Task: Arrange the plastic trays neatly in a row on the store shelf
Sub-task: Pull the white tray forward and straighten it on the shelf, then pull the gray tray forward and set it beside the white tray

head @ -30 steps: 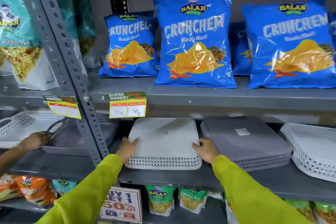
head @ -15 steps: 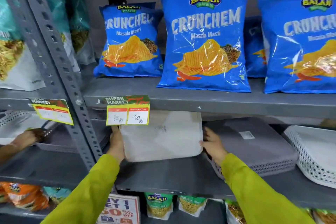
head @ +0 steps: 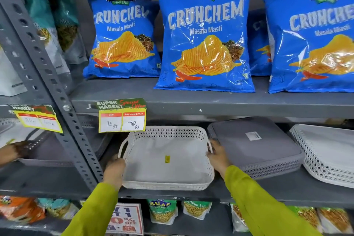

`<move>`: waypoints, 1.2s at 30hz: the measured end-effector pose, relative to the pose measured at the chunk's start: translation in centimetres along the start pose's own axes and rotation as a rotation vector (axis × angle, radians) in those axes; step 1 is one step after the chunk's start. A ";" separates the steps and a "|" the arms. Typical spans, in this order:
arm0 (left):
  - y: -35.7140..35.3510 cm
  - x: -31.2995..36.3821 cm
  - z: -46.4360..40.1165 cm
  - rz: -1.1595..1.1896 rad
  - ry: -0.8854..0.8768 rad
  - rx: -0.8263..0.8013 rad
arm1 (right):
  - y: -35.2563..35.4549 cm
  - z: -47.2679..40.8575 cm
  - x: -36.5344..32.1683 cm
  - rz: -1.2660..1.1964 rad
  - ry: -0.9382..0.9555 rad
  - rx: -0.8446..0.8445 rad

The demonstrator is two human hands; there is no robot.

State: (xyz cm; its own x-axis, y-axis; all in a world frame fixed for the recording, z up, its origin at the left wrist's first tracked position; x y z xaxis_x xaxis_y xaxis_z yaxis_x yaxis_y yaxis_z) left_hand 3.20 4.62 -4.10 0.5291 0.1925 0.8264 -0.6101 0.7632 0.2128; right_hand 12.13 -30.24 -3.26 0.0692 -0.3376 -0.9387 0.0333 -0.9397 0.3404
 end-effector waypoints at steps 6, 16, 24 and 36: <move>-1.3 1.2 3.0 -0.347 -0.355 0.255 | 2.1 0.2 -1.4 0.171 0.084 0.118; -23.5 3.1 16.7 -0.472 -0.778 -0.447 | 24.2 -0.4 2.0 0.509 -0.084 0.430; -33.6 0.4 17.0 -0.651 -0.382 -0.263 | 30.3 -3.6 9.7 0.424 -0.233 0.135; -33.6 3.0 19.3 0.085 -0.305 0.005 | 31.4 -4.7 8.7 0.414 -0.320 -0.114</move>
State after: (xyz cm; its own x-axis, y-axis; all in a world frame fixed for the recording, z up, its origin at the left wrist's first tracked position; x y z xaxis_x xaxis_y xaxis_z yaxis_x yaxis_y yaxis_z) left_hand 13.89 -32.38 1.30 0.2751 0.0614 0.9594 -0.6482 0.7489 0.1380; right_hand 18.43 -62.41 -0.47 -0.2077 -0.6955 -0.6879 0.1771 -0.7183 0.6728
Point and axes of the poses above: each hand's wrist, its own z-axis away from the middle knuckle, its own y-axis out of the back of the hand, x = y × z, the point moved 4 cm from there along -z, towards the middle knuckle, and after that the axes turned 8 degrees about y, right-handed, at the moved point
